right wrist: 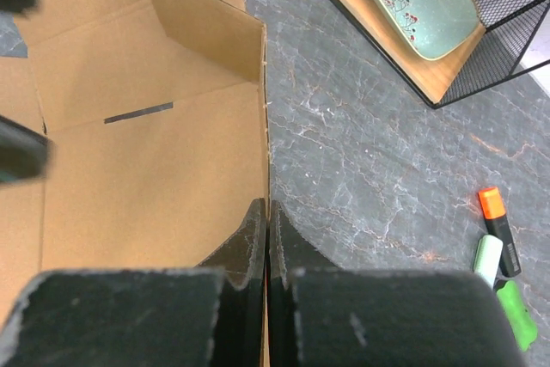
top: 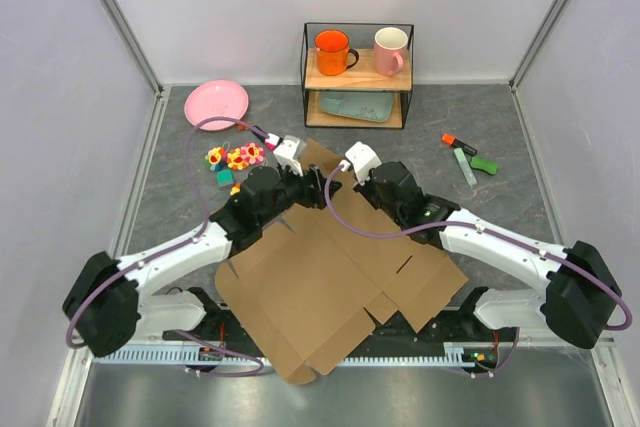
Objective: Fold the paper box
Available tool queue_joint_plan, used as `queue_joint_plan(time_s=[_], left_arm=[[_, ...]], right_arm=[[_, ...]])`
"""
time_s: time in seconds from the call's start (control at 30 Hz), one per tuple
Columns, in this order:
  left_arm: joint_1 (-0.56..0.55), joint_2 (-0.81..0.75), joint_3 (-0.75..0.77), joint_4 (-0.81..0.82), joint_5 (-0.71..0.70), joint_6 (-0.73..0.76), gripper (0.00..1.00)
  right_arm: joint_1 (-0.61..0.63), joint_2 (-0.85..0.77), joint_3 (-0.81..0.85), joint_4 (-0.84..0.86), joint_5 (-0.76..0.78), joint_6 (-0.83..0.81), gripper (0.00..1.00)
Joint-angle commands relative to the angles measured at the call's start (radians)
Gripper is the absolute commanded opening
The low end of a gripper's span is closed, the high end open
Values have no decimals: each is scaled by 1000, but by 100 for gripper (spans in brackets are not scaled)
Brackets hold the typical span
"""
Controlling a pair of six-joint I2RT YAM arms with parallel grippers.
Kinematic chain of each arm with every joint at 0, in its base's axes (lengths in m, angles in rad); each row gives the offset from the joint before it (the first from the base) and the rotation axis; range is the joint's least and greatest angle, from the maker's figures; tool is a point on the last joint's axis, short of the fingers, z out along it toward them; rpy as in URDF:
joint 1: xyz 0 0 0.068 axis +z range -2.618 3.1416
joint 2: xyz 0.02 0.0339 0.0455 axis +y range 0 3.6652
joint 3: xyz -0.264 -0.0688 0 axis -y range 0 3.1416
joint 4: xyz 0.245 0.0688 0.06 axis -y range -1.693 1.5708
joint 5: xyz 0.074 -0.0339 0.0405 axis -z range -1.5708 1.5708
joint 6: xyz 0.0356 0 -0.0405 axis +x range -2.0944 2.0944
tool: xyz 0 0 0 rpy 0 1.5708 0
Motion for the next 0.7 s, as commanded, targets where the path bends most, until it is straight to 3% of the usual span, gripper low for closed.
queue_joint_plan(time_s=[0.0, 0.2, 0.33, 0.67], left_arm=[[14, -155, -42, -122, -135, 53, 72], [35, -274, -152, -334, -325, -88, 75], [74, -203, -163, -431, -278, -208, 77], [176, -65, -206, -338, -169, -300, 77]], right_arm=[[6, -27, 59, 2, 9, -39, 0], [6, -35, 65, -20, -73, -45, 0], [6, -19, 74, -32, -119, -30, 0], [6, -22, 76, -46, -162, -16, 0]])
